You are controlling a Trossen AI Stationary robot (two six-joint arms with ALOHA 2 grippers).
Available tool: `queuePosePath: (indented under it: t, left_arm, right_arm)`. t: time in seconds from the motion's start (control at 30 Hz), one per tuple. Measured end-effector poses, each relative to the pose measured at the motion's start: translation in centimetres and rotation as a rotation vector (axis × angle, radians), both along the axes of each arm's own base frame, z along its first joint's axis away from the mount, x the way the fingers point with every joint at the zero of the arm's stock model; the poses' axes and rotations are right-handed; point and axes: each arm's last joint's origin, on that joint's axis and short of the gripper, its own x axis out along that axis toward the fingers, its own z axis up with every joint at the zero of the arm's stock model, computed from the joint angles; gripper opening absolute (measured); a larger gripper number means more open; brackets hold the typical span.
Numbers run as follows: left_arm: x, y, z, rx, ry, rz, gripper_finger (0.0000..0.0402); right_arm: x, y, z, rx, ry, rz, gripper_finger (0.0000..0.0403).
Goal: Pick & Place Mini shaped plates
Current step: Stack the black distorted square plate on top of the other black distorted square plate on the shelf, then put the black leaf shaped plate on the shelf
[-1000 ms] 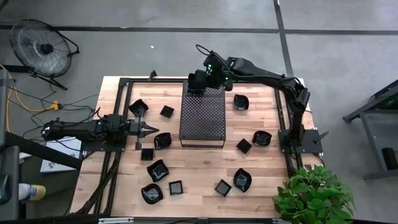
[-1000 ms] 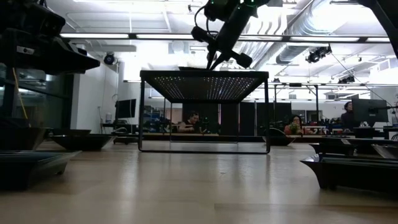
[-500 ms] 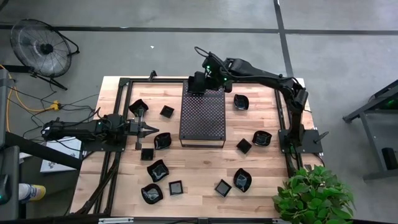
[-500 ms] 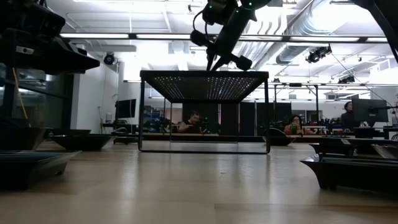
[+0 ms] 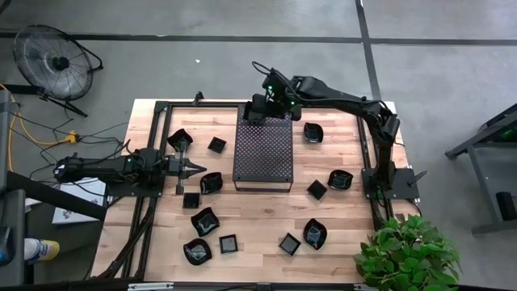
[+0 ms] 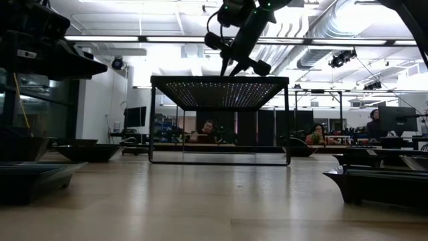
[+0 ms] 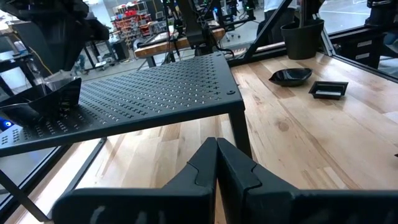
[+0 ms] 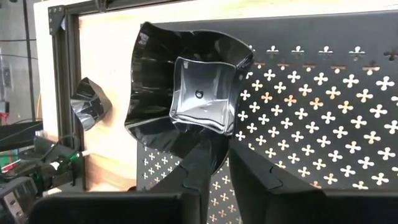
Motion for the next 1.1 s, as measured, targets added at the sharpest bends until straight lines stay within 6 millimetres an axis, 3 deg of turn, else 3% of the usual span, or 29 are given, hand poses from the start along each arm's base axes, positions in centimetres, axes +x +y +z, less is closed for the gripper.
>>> queuePosePath:
  t: [0.27, 0.47, 0.7, 0.9, 1.1]
  left_arm:
    - [0.0, 0.0, 0.0, 0.0, 0.0, 0.0, 0.0001]
    - [0.0, 0.0, 0.0, 0.0, 0.0, 0.001, 0.0001]
    - [0.0, 0.0, 0.0, 0.0, 0.0, 0.001, 0.0001]
    - [0.0, 0.0, 0.0, 0.0, 0.0, 0.001, 0.0001]
    - [0.0, 0.0, 0.0, 0.0, 0.0, 0.0, 0.0001]
  right_arm:
    - [0.2, 2.0, 0.9, -0.021, -0.022, 0.169, 0.0073]
    - [-0.5, 5.2, 2.1, -0.016, 0.025, 0.301, 0.0074]
    - [-2.8, 9.7, 4.2, -0.031, 0.149, 0.36, 0.0074]
    - [-6.0, 12.3, 5.6, -0.121, 0.34, 0.255, 0.0074]
    - [-7.8, 11.8, 6.0, -0.203, 0.469, 0.119, 0.0074]
